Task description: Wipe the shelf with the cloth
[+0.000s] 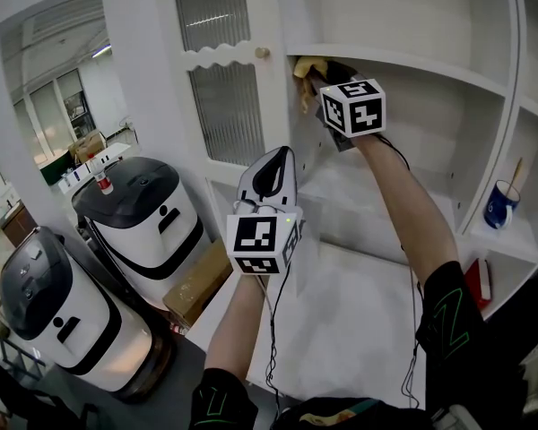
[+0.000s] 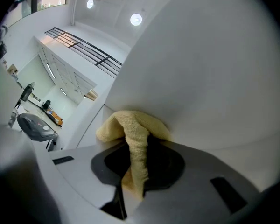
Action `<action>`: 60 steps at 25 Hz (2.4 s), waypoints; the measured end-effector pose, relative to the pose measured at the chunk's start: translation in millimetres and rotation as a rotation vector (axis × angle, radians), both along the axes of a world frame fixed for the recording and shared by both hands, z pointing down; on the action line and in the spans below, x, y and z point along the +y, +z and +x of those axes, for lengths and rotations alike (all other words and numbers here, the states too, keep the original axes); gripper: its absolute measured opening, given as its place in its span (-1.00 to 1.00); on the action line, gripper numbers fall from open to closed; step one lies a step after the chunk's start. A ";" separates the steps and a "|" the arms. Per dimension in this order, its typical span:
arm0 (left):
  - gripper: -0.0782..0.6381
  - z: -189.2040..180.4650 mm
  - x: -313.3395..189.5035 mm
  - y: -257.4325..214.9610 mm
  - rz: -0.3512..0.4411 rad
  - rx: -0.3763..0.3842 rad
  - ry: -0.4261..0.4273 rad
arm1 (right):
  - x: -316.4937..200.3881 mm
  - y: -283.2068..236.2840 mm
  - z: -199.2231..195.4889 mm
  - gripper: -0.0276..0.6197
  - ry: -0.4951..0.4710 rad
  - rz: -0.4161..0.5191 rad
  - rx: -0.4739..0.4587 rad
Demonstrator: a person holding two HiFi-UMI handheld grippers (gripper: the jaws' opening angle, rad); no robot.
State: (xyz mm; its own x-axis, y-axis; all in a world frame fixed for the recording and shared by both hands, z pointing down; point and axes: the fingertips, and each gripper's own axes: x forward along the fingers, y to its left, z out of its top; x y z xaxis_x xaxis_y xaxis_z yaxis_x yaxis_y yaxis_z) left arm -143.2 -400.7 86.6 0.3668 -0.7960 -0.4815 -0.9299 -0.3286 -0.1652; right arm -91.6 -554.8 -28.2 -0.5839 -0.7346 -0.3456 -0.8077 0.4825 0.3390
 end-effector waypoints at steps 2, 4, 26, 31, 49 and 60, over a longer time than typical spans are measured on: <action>-0.78 -1.5 1.1 -0.5 0.001 0.009 -0.004 | 8.4 -2.6 -4.5 -0.73 -0.016 0.017 0.001; -0.78 -3.8 1.0 -0.6 0.002 0.021 -0.016 | 15.0 -3.9 -7.3 -0.73 -0.029 0.029 0.005; -0.78 1.0 3.8 9.1 -0.028 0.061 0.027 | 99.4 10.8 -17.7 -0.73 -0.390 0.122 0.009; -0.78 8.6 1.7 16.9 -0.041 0.061 0.037 | 63.7 31.8 14.0 -0.73 -0.293 0.042 -0.028; -0.78 1.0 3.4 46.4 -0.089 0.007 -0.017 | -46.8 105.9 21.1 -0.73 0.019 -0.320 -0.028; -0.78 2.9 2.0 57.6 -0.108 0.032 0.033 | -18.4 115.4 1.1 -0.73 -0.019 -0.331 0.027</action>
State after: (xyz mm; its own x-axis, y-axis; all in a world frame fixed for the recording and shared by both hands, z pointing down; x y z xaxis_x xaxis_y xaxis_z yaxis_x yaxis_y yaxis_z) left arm -140.3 -398.7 144.1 0.3800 -0.8316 -0.4051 -0.9223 -0.3737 -0.0979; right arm -90.6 -573.2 87.2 -0.6039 -0.7936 -0.0742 -0.7906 0.5846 0.1821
